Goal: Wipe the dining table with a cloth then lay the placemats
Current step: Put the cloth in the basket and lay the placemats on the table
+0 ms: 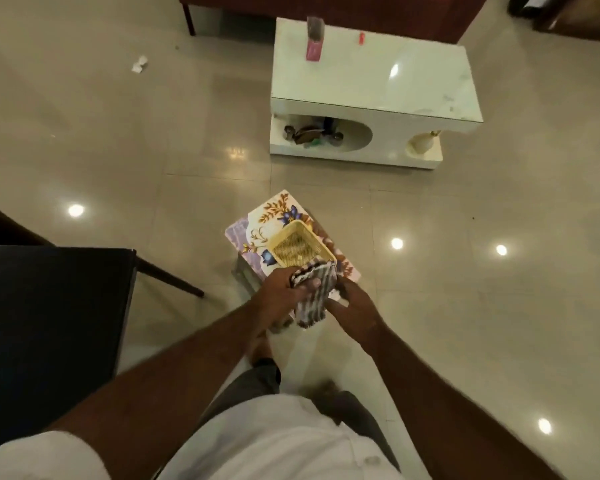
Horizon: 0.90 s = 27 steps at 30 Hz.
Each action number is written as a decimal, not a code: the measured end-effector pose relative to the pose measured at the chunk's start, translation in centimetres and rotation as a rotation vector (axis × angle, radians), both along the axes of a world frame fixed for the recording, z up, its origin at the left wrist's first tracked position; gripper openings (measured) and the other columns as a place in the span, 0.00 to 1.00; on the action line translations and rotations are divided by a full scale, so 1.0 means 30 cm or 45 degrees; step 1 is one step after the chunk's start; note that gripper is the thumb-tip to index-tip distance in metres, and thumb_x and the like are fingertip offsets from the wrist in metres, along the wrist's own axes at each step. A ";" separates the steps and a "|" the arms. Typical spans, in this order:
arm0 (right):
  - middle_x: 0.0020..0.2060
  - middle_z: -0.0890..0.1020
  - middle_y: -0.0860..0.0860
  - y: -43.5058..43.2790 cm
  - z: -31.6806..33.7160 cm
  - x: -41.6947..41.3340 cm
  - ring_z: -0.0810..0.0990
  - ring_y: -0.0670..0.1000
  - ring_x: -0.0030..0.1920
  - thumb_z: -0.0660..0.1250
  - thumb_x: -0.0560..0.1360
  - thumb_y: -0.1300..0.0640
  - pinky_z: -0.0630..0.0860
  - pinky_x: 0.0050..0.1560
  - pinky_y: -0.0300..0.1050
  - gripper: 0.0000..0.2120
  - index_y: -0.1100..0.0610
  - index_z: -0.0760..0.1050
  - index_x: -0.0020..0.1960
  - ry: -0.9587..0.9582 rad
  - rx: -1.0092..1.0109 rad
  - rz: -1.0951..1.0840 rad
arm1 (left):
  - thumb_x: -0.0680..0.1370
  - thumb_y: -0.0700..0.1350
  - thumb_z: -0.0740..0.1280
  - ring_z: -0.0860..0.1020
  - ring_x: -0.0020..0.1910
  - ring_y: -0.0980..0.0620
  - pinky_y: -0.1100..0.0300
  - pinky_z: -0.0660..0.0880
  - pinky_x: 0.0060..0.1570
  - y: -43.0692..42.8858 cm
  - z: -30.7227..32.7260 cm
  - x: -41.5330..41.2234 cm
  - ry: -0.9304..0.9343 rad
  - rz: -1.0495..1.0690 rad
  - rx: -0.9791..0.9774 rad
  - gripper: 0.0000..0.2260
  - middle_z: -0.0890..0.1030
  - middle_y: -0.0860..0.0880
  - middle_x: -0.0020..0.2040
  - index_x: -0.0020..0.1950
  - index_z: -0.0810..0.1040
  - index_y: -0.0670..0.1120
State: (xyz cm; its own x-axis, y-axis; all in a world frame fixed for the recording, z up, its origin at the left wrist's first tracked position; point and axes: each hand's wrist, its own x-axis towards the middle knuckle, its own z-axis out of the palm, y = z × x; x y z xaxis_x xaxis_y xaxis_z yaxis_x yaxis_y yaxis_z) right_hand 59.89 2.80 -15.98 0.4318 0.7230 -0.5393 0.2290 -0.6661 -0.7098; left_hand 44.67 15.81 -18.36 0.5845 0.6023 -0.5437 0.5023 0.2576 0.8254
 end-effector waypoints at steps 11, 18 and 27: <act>0.50 0.91 0.51 0.342 -0.247 0.289 0.90 0.60 0.58 0.77 0.82 0.64 0.89 0.56 0.56 0.09 0.54 0.83 0.60 0.475 -0.144 -0.162 | 0.78 0.42 0.82 0.88 0.53 0.37 0.40 0.86 0.57 0.221 -0.177 0.157 0.147 0.407 -0.093 0.17 0.88 0.38 0.54 0.63 0.83 0.38; 0.57 0.88 0.63 0.495 -0.479 0.380 0.88 0.65 0.56 0.78 0.81 0.63 0.87 0.60 0.64 0.12 0.64 0.84 0.63 0.200 -0.225 -0.004 | 0.80 0.34 0.78 0.87 0.46 0.40 0.36 0.86 0.58 0.258 -0.423 0.238 0.338 0.819 -0.136 0.16 0.87 0.39 0.51 0.67 0.82 0.34; 0.60 0.88 0.61 0.634 -0.823 0.411 0.87 0.59 0.57 0.75 0.80 0.63 0.86 0.64 0.59 0.14 0.62 0.84 0.65 0.134 -0.413 0.008 | 0.81 0.32 0.75 0.87 0.46 0.44 0.53 0.87 0.48 0.348 -0.746 0.285 0.395 0.895 -0.217 0.16 0.87 0.43 0.51 0.69 0.82 0.36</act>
State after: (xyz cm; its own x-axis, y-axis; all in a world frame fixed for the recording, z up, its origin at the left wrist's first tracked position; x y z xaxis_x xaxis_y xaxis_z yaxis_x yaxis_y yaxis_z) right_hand 72.23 21.83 -40.67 0.3578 0.5091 -0.7828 0.1705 -0.8598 -0.4813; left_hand 53.23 26.24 -40.74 -0.0963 0.6681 -0.7378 0.3752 0.7110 0.5947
